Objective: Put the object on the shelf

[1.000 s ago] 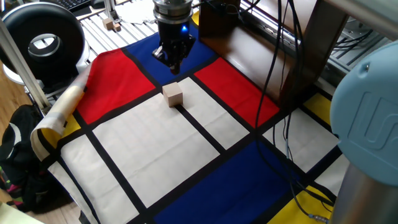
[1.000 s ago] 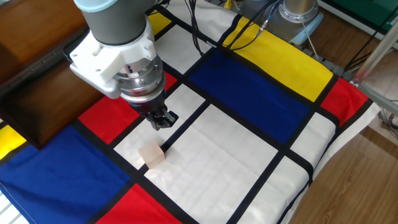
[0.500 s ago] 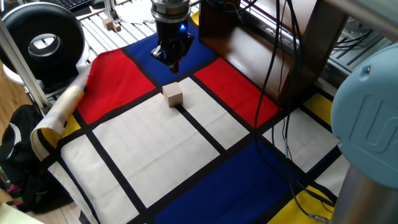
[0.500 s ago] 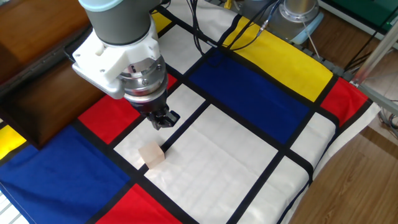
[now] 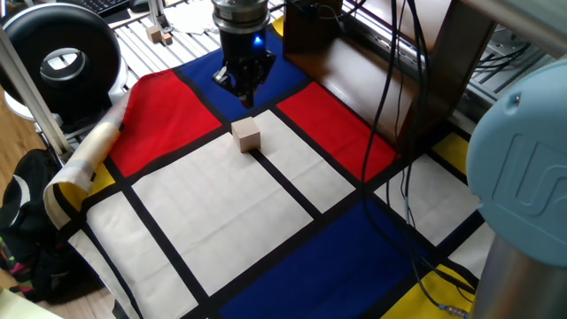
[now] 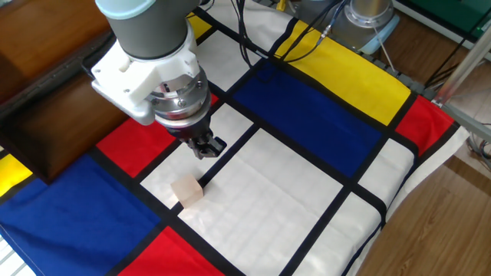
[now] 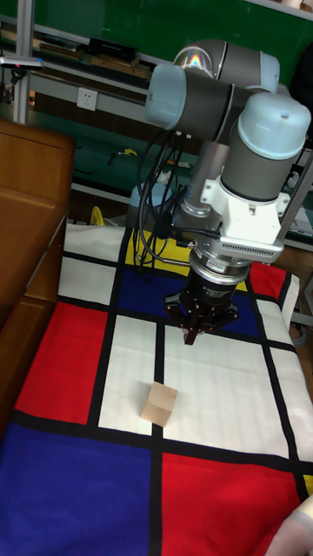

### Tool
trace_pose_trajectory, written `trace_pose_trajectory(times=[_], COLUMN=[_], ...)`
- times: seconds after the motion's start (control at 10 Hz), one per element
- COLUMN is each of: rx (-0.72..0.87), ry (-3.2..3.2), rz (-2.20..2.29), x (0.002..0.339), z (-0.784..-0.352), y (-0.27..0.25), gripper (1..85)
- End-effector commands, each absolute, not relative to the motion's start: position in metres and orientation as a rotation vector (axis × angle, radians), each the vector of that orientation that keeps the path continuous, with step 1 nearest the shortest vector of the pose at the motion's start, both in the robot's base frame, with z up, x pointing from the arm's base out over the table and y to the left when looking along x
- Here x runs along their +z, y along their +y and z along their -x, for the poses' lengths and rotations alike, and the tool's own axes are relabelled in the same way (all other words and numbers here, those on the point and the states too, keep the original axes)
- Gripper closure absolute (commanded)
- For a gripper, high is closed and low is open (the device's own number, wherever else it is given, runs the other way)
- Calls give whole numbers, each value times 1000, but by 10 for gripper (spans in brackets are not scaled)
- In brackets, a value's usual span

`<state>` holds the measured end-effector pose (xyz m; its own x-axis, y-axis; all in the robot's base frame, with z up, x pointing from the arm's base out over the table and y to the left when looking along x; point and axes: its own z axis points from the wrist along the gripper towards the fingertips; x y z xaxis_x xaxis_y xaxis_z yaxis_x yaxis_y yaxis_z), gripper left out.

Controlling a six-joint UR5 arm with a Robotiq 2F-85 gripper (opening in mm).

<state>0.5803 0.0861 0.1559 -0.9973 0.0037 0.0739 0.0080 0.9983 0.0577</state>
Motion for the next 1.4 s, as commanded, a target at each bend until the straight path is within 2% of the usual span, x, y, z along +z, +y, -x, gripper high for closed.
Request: trace_pose_trajectory(times=[0.0,0.2,0.4,0.6,0.7,0.9,1.0,1.3], rx=[-141,-192,-189,-174,-139,-76,-91,-117], ry=[-3075,-3153,-3151,-3169,-3171,-3150,-3142,-3164], rz=[139,114,112,96,74,-30,-57,-97], x=[157,158,158,157,157,154,150,115], z=[-585,-606,-605,-609,-609,-606,-610,-634], y=[95,102,102,99,93,80,78,71], gripper=[840,823,740,740,700,567,507,480])
